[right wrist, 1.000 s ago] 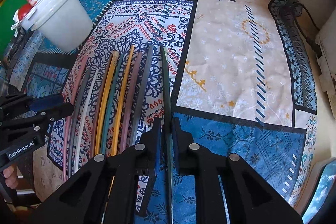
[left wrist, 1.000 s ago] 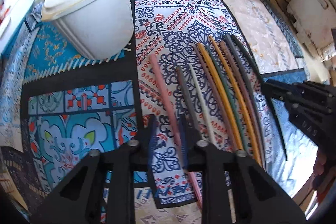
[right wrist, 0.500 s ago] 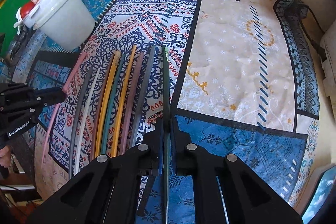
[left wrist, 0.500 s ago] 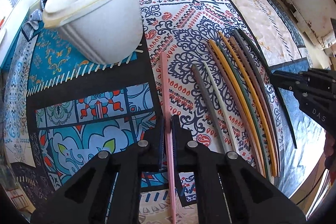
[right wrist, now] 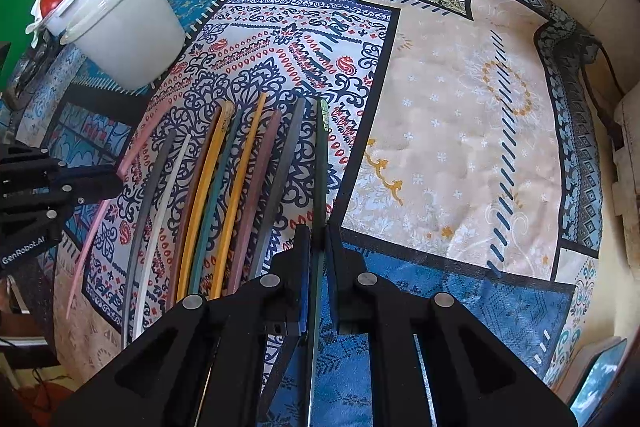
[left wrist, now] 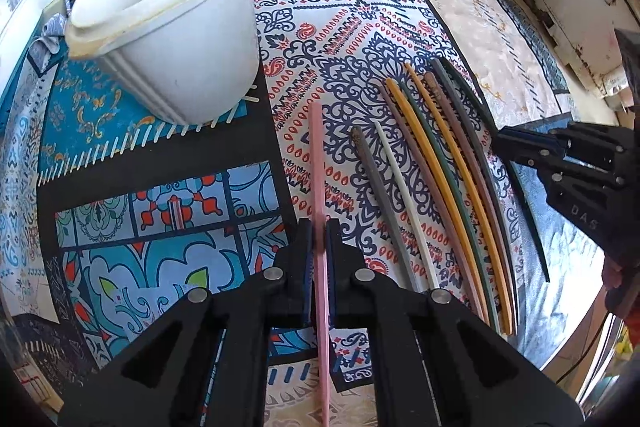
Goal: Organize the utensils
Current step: 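Grasp the pink chopstick with the left tool while the right tool grasps the dark green chopstick, then lift both chopsticks and lower them upright into the white cup with both tools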
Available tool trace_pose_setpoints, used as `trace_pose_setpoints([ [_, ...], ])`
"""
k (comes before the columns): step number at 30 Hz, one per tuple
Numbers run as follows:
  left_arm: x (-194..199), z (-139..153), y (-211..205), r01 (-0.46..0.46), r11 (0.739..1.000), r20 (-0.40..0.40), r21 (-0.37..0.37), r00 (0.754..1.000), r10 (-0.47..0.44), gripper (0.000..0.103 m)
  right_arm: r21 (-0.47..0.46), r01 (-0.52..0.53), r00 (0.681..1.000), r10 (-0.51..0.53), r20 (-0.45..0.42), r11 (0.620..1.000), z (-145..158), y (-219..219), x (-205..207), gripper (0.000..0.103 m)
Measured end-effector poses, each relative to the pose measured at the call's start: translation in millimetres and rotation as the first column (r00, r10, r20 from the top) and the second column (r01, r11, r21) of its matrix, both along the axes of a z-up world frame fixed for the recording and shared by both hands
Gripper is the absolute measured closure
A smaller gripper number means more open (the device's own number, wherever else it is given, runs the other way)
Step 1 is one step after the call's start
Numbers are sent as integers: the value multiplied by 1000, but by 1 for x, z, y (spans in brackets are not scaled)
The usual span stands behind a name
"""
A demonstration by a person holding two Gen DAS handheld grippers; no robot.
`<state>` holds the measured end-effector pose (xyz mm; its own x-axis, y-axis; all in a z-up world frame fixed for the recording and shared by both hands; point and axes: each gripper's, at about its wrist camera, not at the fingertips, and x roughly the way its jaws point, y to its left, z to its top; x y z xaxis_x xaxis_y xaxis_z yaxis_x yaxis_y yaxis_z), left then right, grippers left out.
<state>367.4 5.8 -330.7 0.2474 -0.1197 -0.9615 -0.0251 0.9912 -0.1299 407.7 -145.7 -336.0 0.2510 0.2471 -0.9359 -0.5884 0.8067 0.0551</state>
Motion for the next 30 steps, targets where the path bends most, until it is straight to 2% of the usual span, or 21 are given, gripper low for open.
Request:
trace_pose_setpoints([
  [3, -11, 11, 3, -5, 1000, 34, -6, 999, 5, 98, 38, 30, 999, -29, -21, 999, 1, -3, -5, 97],
  [9, -29, 36, 10, -19, 1000, 101, -21, 995, 21, 98, 91, 77, 997, -78, 6, 993, 14, -13, -15, 97],
  [20, -56, 77, 23, -52, 998, 214, -35, 975, 58, 99, 174, 112, 985, -132, 108, 978, 56, -24, -29, 98],
  [30, -79, 112, 32, -64, 997, 298, -49, 952, 76, 99, 213, 88, 971, -131, 198, 973, 91, -16, -53, 98],
])
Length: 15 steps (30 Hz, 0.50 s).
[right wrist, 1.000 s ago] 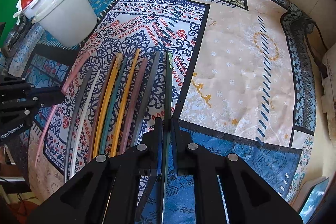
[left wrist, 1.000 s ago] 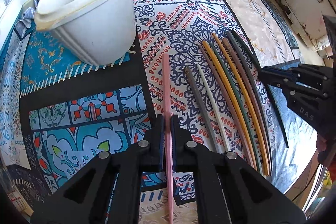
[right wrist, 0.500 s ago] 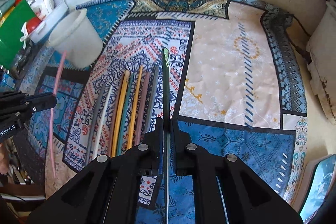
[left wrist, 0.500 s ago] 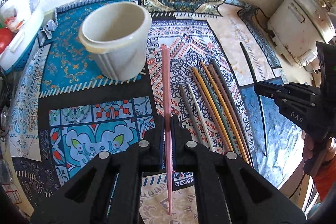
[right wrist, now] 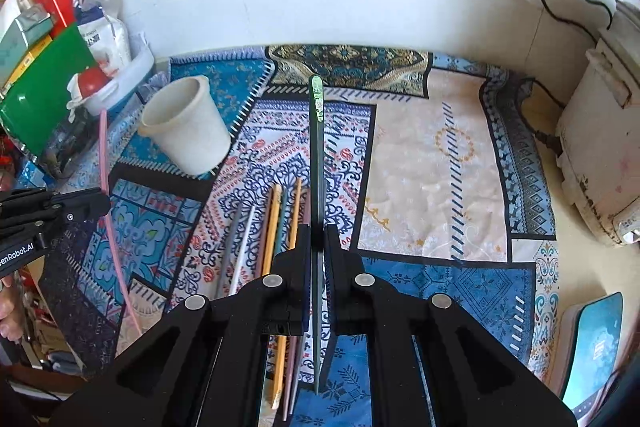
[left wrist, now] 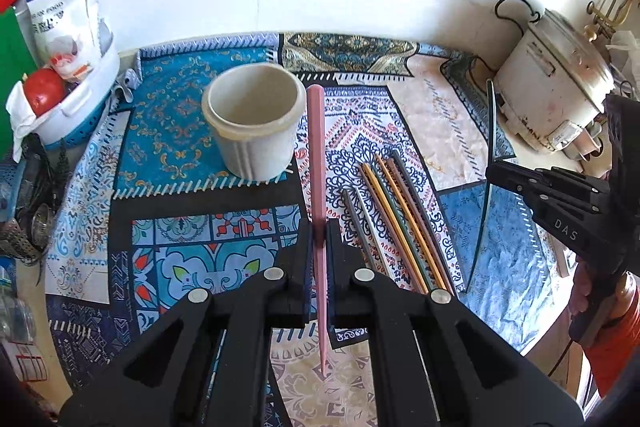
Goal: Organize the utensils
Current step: 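Lift both chopsticks and lower them upright into the white cup with both tools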
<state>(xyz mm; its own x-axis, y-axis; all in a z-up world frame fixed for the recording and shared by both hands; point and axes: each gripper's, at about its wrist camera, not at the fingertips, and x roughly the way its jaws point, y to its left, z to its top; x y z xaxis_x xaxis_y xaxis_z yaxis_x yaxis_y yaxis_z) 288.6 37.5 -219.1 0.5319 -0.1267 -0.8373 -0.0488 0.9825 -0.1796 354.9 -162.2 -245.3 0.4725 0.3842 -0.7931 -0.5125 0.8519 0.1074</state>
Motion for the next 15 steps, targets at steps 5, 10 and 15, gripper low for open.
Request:
trace_pose_setpoints([
  [5, -12, 18, 6, -10, 1000, 49, -4, 999, 10, 99, 10, -9, 999, 9, 43, 1000, 17, 6, -8, 98],
  [10, -21, 34, 14, -22, 1000, 91, -9, 996, 23, 99, 22, -14, 997, 12, 82, 1000, 33, 10, -14, 98],
  [15, -22, 52, 22, -38, 999, 139, -7, 989, 39, 99, 47, -19, 992, 13, 124, 999, 51, 15, -17, 98],
])
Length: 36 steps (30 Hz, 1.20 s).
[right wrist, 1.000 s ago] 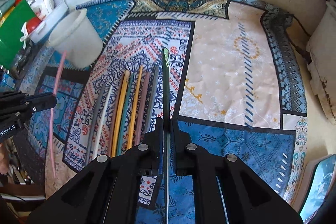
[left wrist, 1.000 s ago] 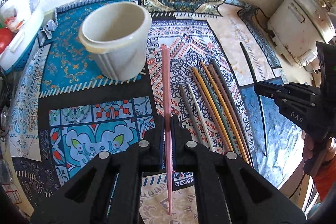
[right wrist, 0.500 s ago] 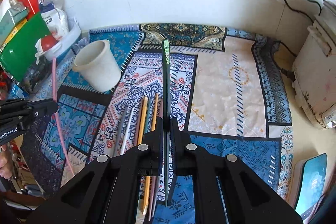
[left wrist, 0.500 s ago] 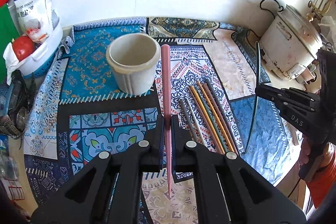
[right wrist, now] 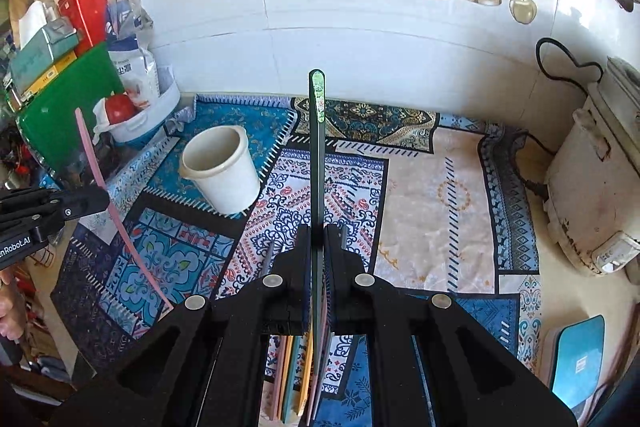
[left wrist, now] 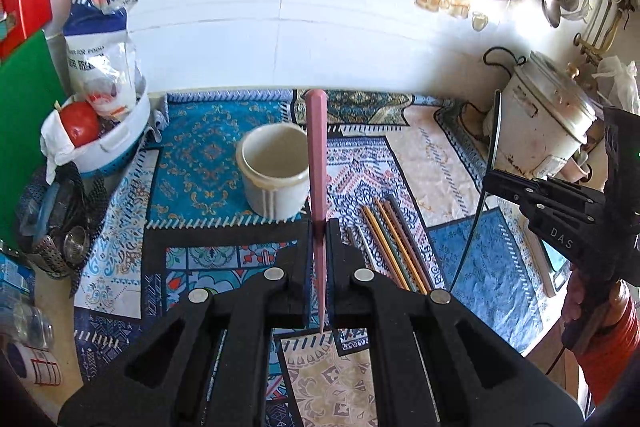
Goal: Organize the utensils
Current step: 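Lift both chopsticks and lower them upright into the white cup with both tools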
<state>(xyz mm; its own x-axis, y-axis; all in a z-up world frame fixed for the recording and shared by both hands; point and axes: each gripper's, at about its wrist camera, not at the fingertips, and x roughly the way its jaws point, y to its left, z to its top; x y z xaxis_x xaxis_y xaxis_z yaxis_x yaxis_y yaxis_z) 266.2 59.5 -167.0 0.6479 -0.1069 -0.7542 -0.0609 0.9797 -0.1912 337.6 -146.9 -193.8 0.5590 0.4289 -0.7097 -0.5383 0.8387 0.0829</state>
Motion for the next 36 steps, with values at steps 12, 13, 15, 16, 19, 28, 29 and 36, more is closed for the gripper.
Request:
trace_pose_setpoints([
  [12, 22, 50, 39, -87, 996, 128, 5, 988, 86, 99, 86, -76, 991, 66, 117, 993, 44, 47, 19, 98],
  [13, 25, 53, 43, -97, 995, 137, 6, 986, 95, 99, 93, -86, 989, 74, 126, 992, 47, 53, 23, 98],
  [15, 31, 60, 51, -114, 993, 153, 7, 982, 112, 99, 101, -106, 985, 90, 148, 989, 52, 63, 28, 98],
  [16, 35, 63, 54, -123, 992, 162, 6, 979, 121, 99, 103, -115, 982, 98, 161, 988, 55, 70, 31, 98],
  [19, 46, 70, 62, -150, 989, 182, 2, 972, 147, 99, 120, -148, 975, 124, 183, 982, 61, 90, 43, 98],
  [28, 84, 70, 75, -217, 976, 202, -10, 955, 215, 99, 173, -235, 958, 199, 206, 956, 64, 137, 72, 98],
  [29, 88, 67, 76, -224, 975, 202, -8, 954, 221, 99, 177, -243, 958, 208, 197, 954, 61, 141, 75, 98],
  [36, 116, 29, 78, -243, 970, 139, -19, 960, 243, 99, 148, -283, 956, 266, 125, 948, 27, 158, 89, 98],
])
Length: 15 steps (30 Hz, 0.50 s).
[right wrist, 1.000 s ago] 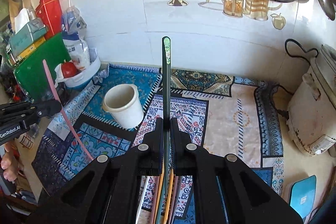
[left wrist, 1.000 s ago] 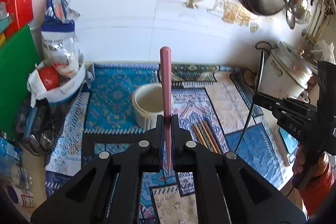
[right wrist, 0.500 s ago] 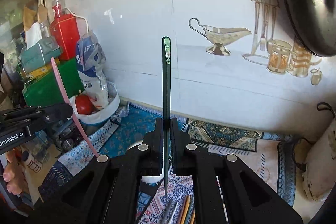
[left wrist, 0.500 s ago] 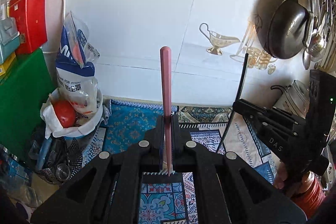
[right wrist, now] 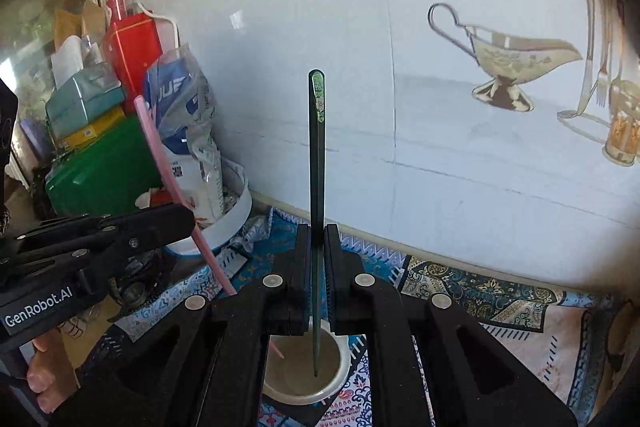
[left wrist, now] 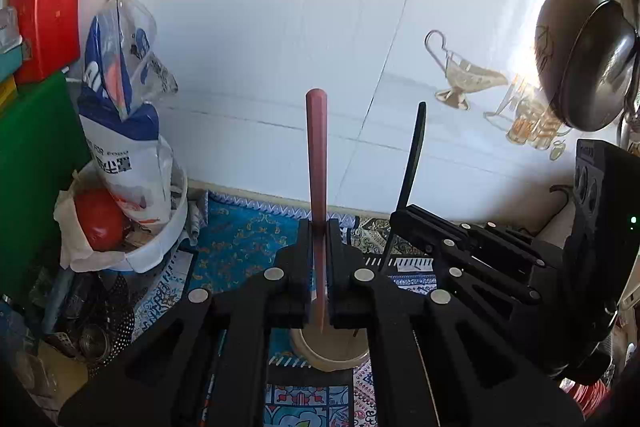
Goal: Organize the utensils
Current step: 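Lift both chopsticks and lower them upright into the white cup with both tools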
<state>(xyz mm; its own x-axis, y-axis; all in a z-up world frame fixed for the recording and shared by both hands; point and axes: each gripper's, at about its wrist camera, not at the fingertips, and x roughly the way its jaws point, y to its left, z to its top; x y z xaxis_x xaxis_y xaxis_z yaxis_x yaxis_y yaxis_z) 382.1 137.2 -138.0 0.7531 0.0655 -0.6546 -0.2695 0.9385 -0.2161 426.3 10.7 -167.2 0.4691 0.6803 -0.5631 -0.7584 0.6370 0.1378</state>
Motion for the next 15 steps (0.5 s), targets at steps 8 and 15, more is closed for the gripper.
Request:
trace_pose_setpoints([
  [8, 16, -41, -9, 20, 1000, -127, 2, 992, -19, 99, -84, -45, 997, 39, -71, 995, -33, -1, 2, 98],
  [15, 20, -49, -14, 49, 999, -187, -16, 981, -52, 99, -125, -52, 992, 37, -121, 991, -39, -4, 5, 97],
])
